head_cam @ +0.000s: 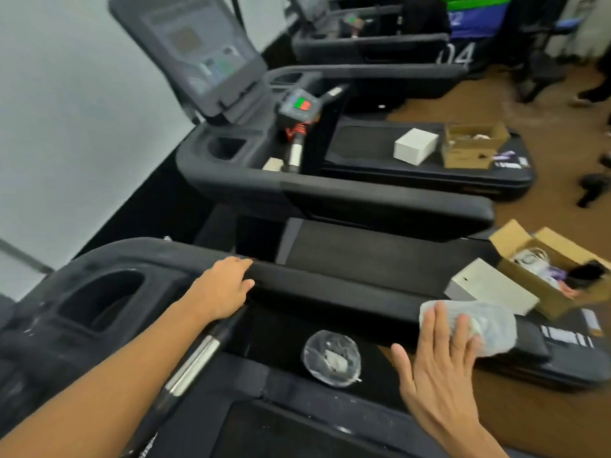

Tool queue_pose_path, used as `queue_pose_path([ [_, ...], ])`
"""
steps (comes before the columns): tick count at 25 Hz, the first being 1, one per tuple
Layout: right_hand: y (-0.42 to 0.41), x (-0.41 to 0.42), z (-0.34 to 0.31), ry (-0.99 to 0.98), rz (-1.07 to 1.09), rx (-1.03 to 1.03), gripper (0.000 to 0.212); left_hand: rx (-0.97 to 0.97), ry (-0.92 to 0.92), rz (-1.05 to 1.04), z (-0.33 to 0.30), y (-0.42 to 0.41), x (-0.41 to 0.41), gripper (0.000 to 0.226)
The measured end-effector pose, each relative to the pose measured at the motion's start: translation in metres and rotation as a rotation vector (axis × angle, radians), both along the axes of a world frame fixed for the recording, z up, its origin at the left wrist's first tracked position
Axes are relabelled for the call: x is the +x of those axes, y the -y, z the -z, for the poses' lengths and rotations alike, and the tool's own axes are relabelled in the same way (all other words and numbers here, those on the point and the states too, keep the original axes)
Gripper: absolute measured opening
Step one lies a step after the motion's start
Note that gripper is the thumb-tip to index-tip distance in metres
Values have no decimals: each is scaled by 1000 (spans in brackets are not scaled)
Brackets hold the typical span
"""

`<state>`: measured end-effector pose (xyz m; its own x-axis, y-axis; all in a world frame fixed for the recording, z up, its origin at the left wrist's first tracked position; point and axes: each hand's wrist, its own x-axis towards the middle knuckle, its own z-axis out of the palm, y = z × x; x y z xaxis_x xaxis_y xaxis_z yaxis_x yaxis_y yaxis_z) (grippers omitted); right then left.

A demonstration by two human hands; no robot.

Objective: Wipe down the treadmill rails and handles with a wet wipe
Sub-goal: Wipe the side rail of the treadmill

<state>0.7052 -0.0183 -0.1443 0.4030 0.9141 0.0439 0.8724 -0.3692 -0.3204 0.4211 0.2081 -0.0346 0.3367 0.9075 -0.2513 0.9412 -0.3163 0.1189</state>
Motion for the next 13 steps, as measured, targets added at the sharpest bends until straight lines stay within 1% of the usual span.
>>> queue_pose_path([
  [2, -28, -29, -7, 46, -100, -5, 89, 28, -18, -56, 4, -8, -40, 50],
  [5, -76, -79, -18, 93, -267, -45, 89, 30, -16, -72, 15, -17, -73, 54],
  [10, -154, -173, -32, 117, -501, -94, 90, 107, 14, -5, 36, -24, -82, 58],
  [13, -188, -194, -40, 122, -594, -100, 82, 172, -43, 36, 42, -32, -76, 54],
])
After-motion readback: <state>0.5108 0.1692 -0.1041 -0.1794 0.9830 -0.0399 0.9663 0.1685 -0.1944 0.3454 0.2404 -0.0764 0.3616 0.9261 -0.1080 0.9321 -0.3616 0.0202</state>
